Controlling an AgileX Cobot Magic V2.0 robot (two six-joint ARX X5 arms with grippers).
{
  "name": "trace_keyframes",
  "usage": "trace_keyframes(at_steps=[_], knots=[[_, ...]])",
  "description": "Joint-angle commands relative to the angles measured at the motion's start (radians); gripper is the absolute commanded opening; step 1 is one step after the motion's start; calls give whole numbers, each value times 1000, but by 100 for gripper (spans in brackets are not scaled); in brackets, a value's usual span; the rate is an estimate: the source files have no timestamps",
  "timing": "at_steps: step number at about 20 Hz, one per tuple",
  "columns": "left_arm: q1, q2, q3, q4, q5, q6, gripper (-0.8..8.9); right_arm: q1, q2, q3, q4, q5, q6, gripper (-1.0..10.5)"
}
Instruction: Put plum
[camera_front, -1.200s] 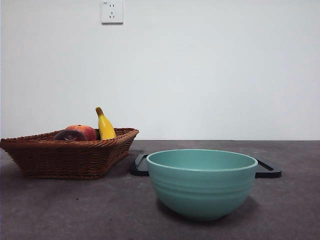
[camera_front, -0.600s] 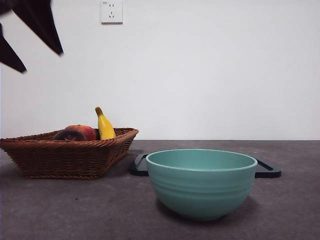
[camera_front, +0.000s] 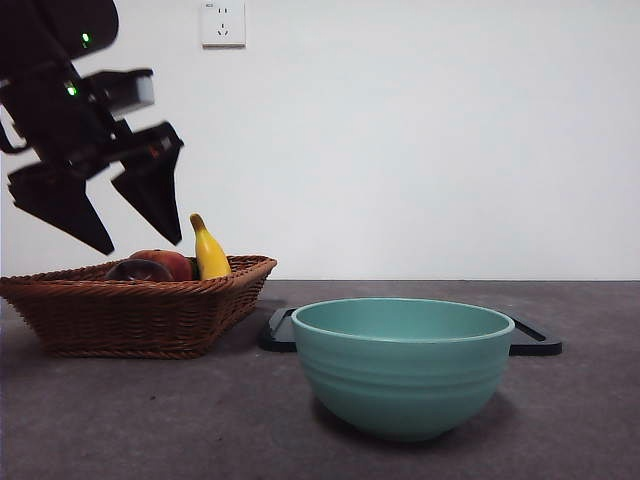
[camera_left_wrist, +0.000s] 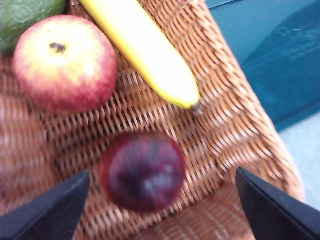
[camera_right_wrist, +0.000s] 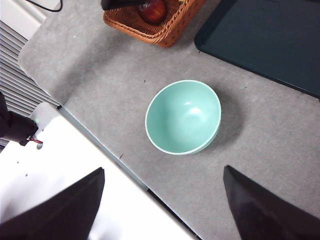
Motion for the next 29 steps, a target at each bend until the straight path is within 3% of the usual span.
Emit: trace_keyframes(at_steps=[1, 9, 12, 15, 20, 25, 29], knots=[[-4, 54, 19, 29, -3, 19, 468, 5, 13, 20, 11, 0, -4, 379], [-4, 170, 19, 65, -14, 19, 462, 5, 13, 20, 11, 2, -4, 379], [-4, 171, 19, 68, -27, 19, 328, 5, 13, 20, 11, 2, -4, 379], [-4, 169, 19, 68, -27, 19, 301, 5, 13, 20, 11, 2, -4, 379], [-19, 27, 22, 41, -18, -5, 301, 4, 13, 20, 12, 2, -5, 379], [-145, -228, 22, -25, 143, -54, 301, 4, 13, 20, 39, 6, -4, 379], [-343, -258, 22, -43, 159, -61, 301, 4, 13, 20, 49, 6, -4, 379]])
